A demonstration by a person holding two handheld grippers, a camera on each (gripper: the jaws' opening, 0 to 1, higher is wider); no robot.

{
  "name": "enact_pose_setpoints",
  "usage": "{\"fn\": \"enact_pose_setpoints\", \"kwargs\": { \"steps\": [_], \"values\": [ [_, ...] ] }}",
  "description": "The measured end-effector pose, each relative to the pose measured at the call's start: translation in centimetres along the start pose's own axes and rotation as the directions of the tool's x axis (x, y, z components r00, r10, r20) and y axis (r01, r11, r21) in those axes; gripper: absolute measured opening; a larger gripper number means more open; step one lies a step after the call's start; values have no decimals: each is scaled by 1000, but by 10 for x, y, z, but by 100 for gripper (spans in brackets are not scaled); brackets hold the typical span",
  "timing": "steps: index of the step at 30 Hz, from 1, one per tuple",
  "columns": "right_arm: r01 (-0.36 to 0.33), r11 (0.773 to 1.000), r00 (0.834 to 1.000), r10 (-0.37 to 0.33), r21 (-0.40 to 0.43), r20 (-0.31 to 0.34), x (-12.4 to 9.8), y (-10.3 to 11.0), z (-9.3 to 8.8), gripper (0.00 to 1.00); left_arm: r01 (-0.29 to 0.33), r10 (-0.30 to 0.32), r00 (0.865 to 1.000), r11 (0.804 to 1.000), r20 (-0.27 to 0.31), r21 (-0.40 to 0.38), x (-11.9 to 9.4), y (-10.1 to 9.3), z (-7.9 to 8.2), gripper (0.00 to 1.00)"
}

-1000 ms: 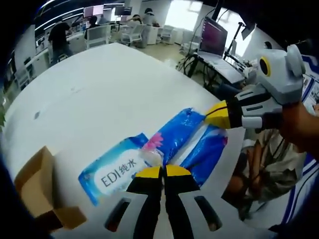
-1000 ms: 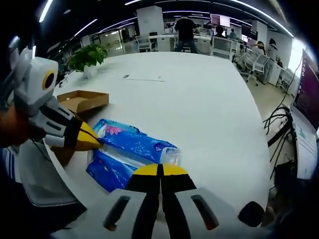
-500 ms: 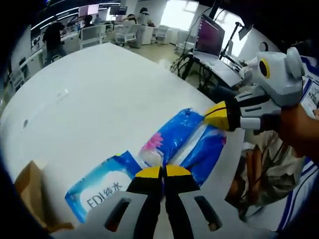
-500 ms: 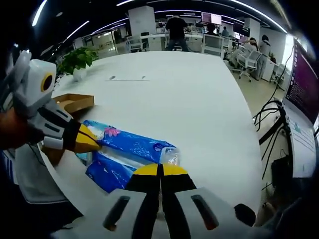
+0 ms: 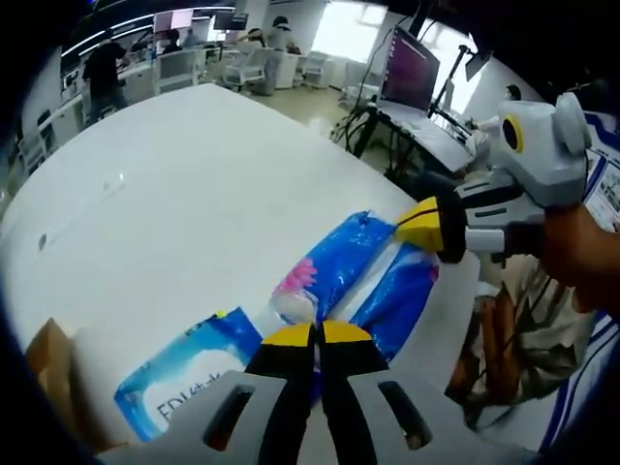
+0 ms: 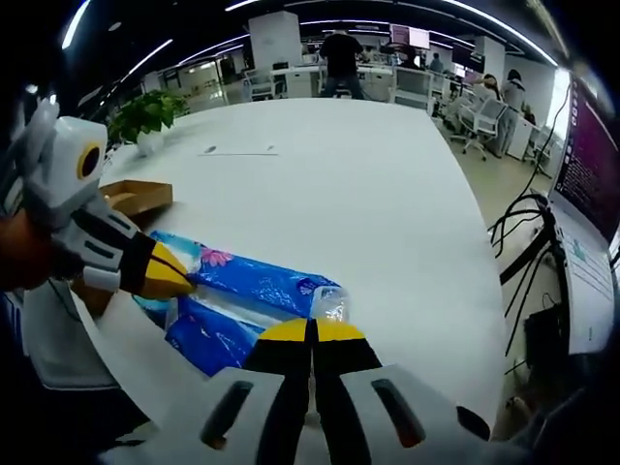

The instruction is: Operate the shoe box by opening the lid, removing the specified soft item, and placing it in the target area until the item is outside and the box remains undamaged.

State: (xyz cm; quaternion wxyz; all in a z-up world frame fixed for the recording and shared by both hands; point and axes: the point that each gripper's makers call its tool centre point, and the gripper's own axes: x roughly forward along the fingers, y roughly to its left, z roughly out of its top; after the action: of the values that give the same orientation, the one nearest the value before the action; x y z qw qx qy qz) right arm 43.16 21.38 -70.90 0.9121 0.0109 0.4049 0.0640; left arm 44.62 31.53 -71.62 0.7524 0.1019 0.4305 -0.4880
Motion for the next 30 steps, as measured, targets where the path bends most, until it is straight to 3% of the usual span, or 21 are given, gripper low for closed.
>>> {"fn": "enact_pose_setpoints", "kwargs": {
  "steps": [18,30],
  "values": [
    [17,1000,1000,-17,-8,-26,34,-9,-20,0,-23,23,999,1000,-42,6,33,13,-19,0],
    [37,999,998,-38,-7,-41,45,-13,-31,0,-25,25,999,999,-38,25,36,15,-18,1]
  ]
}}
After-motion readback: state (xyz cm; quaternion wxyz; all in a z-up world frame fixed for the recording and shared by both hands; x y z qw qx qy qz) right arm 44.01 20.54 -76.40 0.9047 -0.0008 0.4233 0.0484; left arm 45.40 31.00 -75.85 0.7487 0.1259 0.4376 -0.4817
